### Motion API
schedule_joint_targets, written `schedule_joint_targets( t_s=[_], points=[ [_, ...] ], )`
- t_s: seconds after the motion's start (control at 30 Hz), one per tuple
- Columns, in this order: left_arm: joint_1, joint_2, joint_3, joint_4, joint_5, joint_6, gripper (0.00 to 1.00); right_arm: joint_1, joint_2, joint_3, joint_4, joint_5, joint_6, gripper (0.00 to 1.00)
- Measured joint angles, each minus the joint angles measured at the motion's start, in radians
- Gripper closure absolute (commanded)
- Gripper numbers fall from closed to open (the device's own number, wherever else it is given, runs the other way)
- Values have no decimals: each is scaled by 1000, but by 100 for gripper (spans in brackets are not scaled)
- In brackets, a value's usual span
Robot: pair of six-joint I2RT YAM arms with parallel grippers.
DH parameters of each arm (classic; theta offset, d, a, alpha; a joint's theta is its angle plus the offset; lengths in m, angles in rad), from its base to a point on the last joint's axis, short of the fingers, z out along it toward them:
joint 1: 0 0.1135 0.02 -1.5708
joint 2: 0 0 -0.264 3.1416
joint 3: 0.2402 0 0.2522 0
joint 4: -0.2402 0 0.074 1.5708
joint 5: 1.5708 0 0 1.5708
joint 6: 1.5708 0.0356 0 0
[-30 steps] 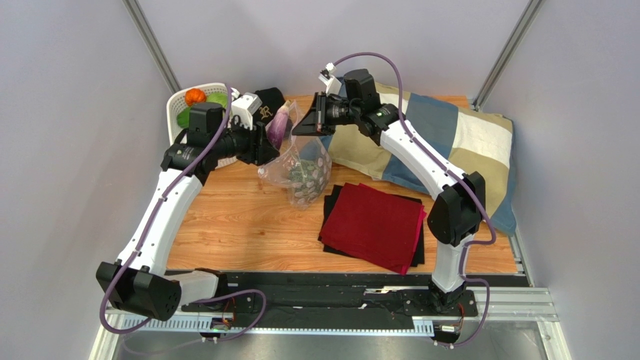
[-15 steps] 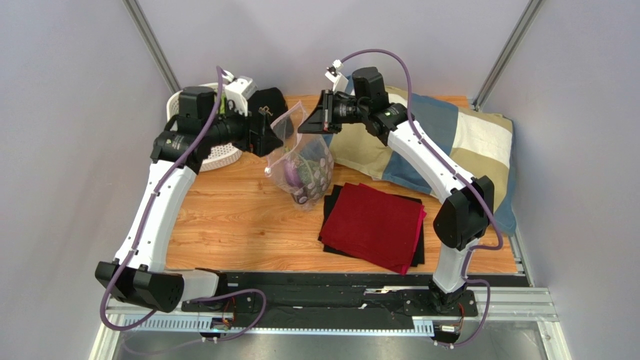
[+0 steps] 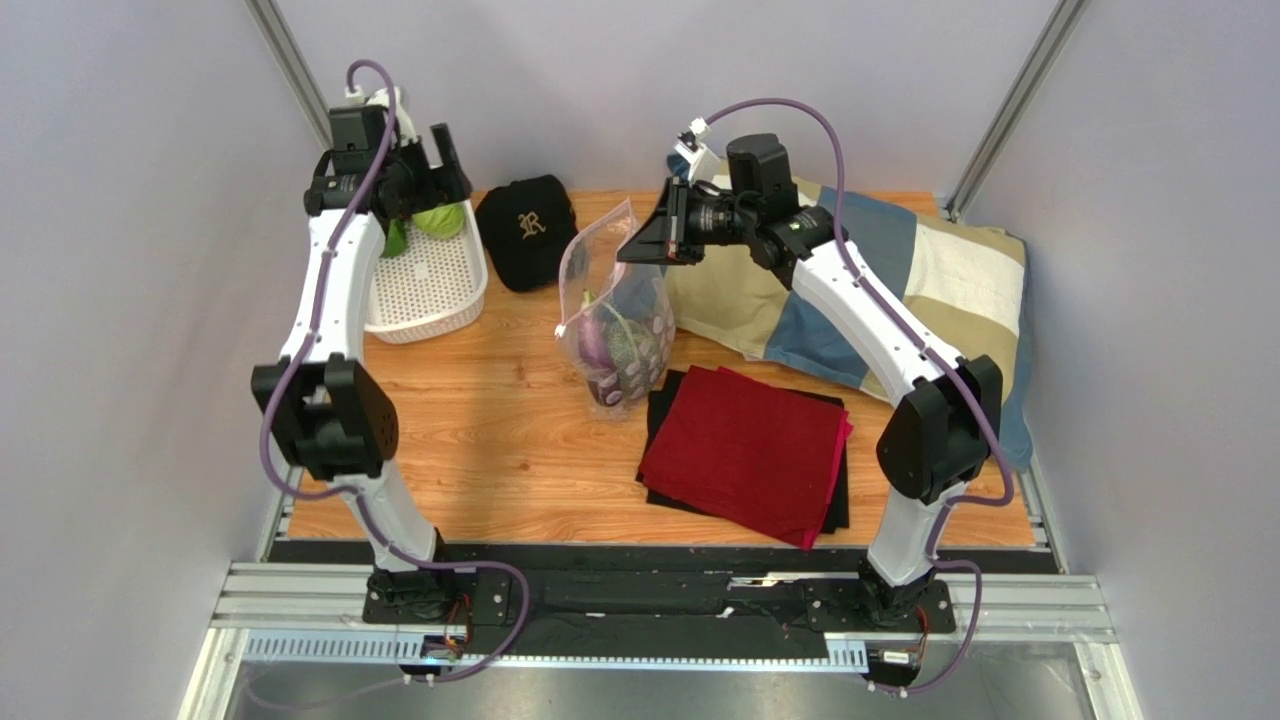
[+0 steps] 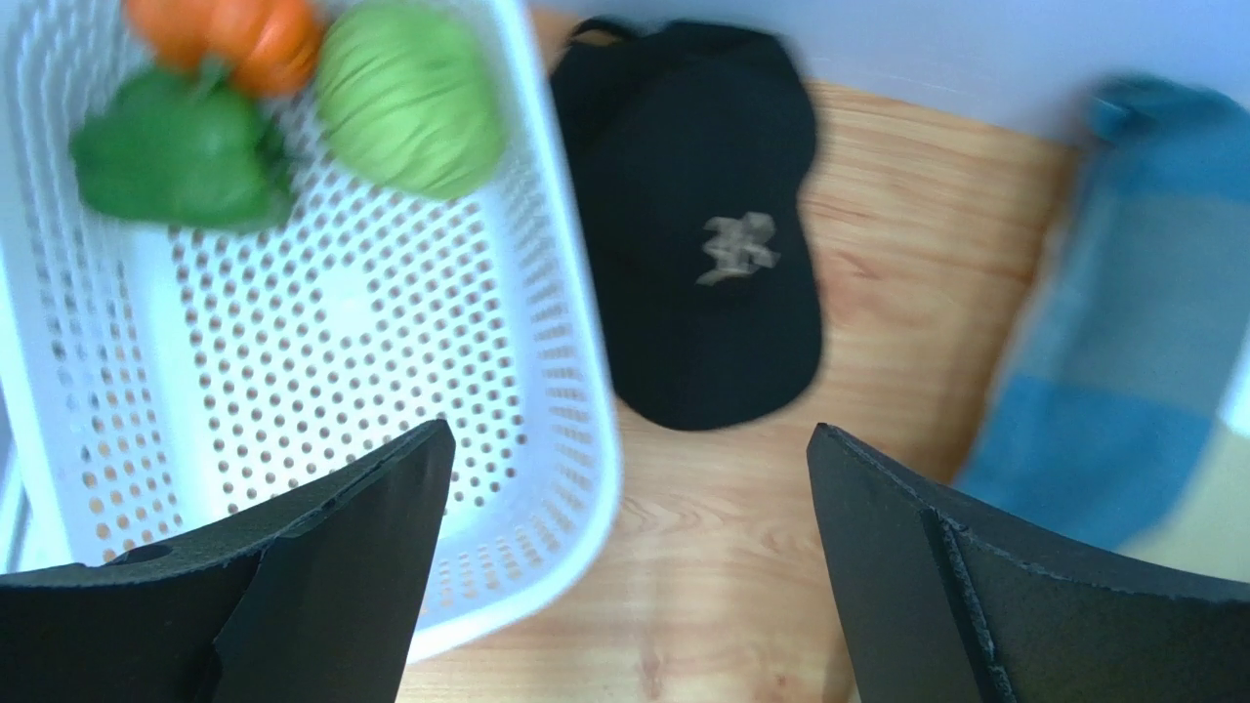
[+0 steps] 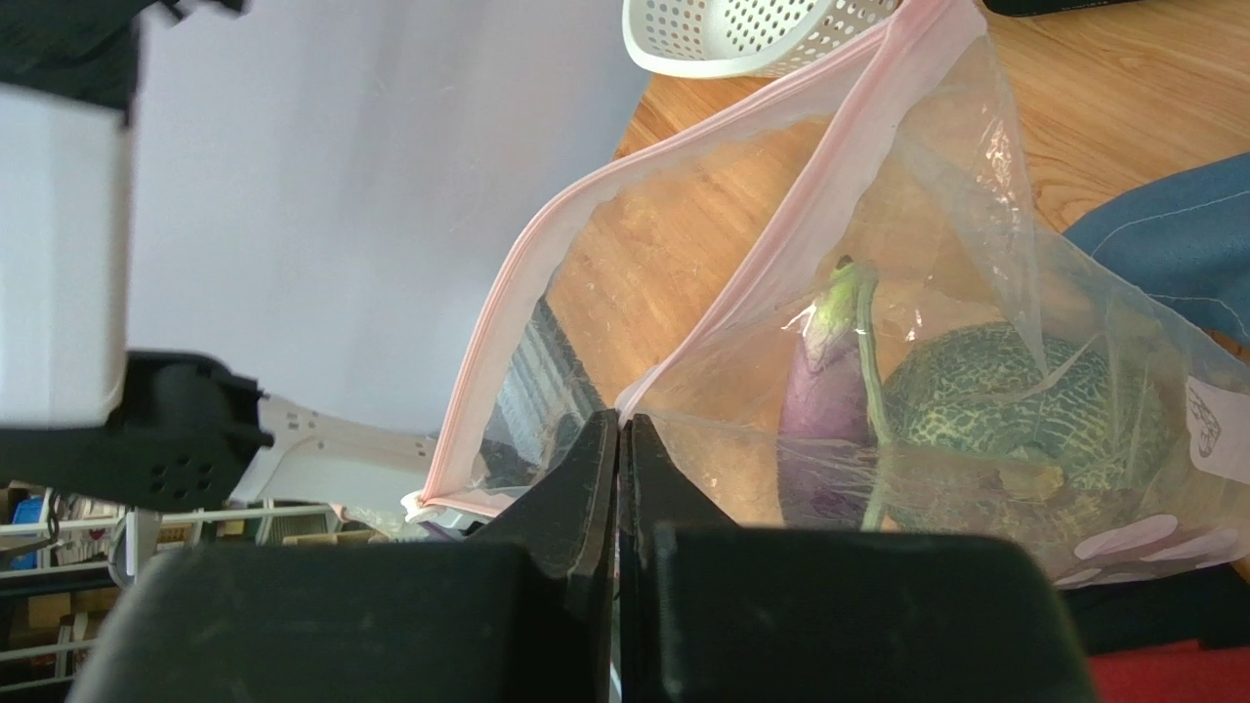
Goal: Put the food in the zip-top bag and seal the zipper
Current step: Pick up the fake vegetable from the bin.
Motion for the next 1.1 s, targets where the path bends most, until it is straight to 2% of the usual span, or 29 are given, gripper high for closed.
schedule_joint_targets(
  t_s=[0.2,0.53,1.03,1.1],
  points=[
    [108,230,42,62,-50,-138,1,-8,-1,0,0,0,-3,100],
    [104,486,243,153,-136,-248,1,-33,-2,-8,-7,0,-10,100],
    [110,666,307,256,-135,-297,1,-45,-1,1,-93,0,-63,100],
    [110,692,322,270,-129,-296,5,-46,0,2,-98,0,-65,100]
  ],
)
